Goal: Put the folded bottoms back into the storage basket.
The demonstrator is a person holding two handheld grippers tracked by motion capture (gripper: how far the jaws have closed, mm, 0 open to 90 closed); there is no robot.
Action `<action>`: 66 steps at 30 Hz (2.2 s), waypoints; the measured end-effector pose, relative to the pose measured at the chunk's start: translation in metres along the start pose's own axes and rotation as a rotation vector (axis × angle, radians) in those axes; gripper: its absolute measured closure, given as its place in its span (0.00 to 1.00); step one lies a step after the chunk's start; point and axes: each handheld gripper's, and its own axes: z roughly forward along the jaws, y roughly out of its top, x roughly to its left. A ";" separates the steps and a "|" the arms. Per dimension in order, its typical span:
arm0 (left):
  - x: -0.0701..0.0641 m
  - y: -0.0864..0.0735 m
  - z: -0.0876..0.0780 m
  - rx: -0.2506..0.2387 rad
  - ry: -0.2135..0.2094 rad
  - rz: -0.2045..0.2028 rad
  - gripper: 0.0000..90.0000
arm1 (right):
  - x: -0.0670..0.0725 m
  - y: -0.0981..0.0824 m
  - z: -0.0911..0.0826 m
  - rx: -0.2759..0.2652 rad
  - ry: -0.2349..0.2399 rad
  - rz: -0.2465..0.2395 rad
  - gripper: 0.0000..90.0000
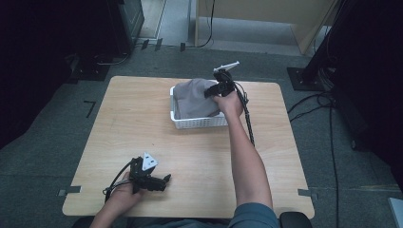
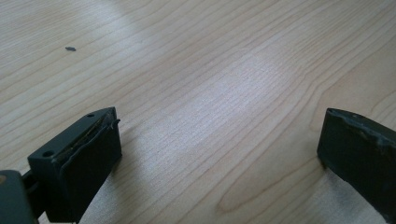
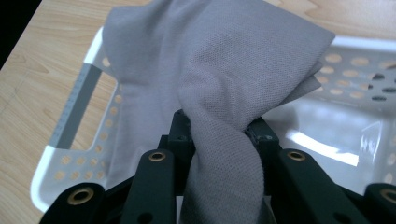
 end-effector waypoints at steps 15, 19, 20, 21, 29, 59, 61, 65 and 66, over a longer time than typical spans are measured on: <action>0.000 0.000 0.000 0.003 -0.002 0.002 0.00 | -0.032 -0.031 0.015 -0.012 -0.009 0.018 0.73; 0.000 0.000 0.000 0.004 -0.001 0.002 0.00 | -0.036 -0.032 0.017 0.014 -0.030 0.024 0.66; 0.000 0.000 0.000 0.005 -0.002 0.003 0.00 | -0.038 -0.033 0.018 0.017 -0.035 0.027 0.60; 0.000 0.000 0.000 0.005 -0.002 0.003 0.00 | -0.040 -0.033 0.019 0.023 -0.046 0.031 0.53; 0.000 0.000 0.000 0.004 -0.001 0.003 0.00 | -0.043 -0.034 0.008 -0.020 -0.073 -0.007 0.41; 0.000 0.000 0.000 0.005 -0.002 0.002 0.00 | -0.033 -0.026 0.028 -0.120 -0.054 -0.019 0.68; 0.000 0.000 0.000 0.005 -0.002 0.002 0.00 | -0.035 -0.026 0.033 -0.105 -0.054 -0.017 0.65; 0.000 0.000 0.000 0.005 -0.002 0.002 0.00 | -0.039 -0.022 0.037 -0.053 -0.034 0.043 0.57; 0.000 0.000 0.000 0.005 -0.002 0.002 0.00 | -0.040 -0.021 0.038 -0.045 -0.026 0.052 0.56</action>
